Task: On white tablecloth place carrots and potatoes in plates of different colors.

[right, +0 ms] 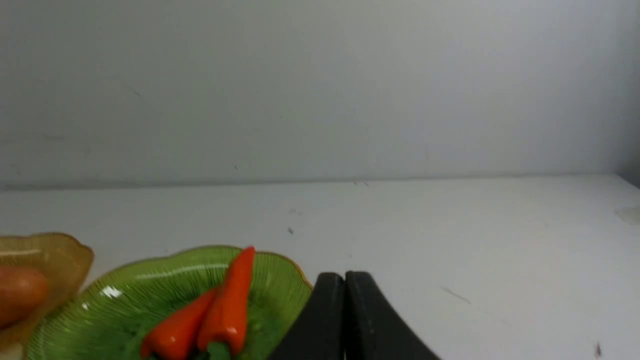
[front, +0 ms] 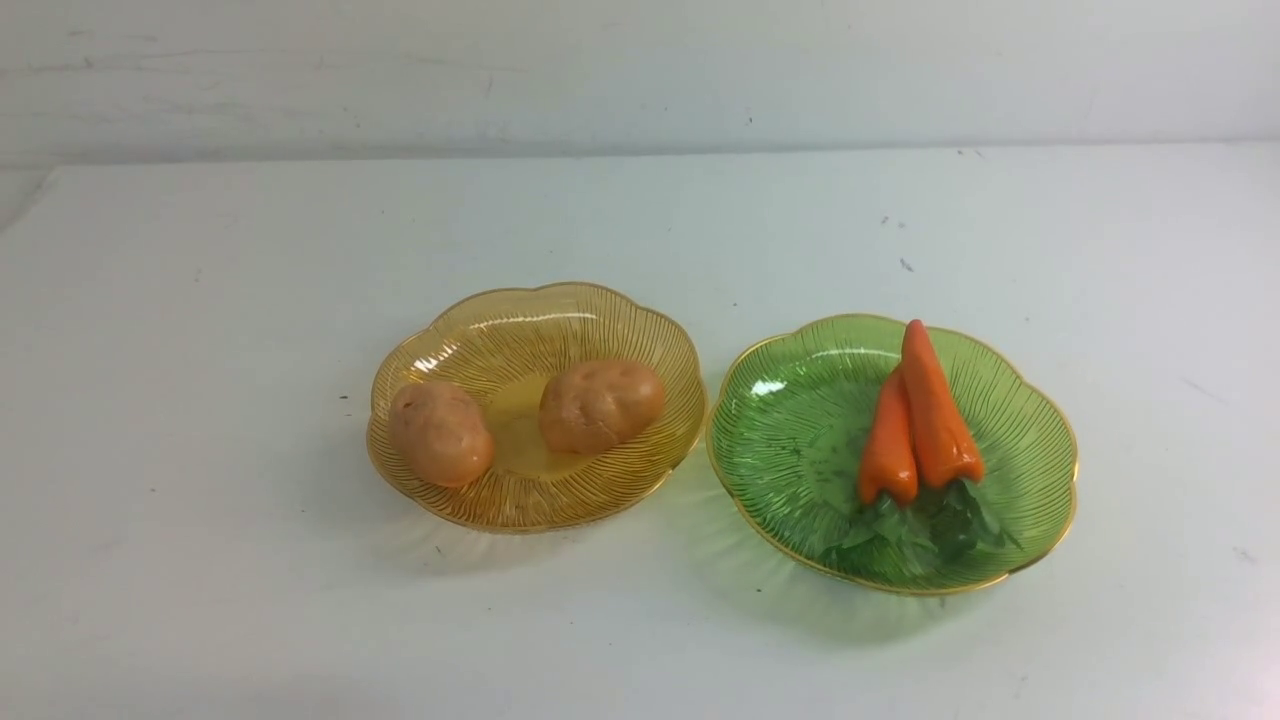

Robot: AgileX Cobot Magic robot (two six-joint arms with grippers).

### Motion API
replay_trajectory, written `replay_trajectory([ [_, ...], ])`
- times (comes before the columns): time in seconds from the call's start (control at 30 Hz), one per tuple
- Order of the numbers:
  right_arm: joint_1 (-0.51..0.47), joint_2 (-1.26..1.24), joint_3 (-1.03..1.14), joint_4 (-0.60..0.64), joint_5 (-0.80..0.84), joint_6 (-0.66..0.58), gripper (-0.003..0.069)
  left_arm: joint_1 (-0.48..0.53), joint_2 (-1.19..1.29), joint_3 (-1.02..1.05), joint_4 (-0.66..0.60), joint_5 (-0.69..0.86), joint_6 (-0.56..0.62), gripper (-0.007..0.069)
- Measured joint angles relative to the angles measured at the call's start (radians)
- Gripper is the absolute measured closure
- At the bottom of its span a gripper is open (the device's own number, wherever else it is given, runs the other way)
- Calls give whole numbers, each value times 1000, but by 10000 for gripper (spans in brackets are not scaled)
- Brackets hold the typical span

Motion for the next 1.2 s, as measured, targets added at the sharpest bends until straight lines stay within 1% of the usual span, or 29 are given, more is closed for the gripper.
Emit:
replay_trajectory([
  [0.2,-46,0,113,-25,30,-5,674,0,0,0,0,-1,0,628],
  [1.2,-52,0,115,-31,39,-14,674,1,-1,0,0,-1,0,628],
])
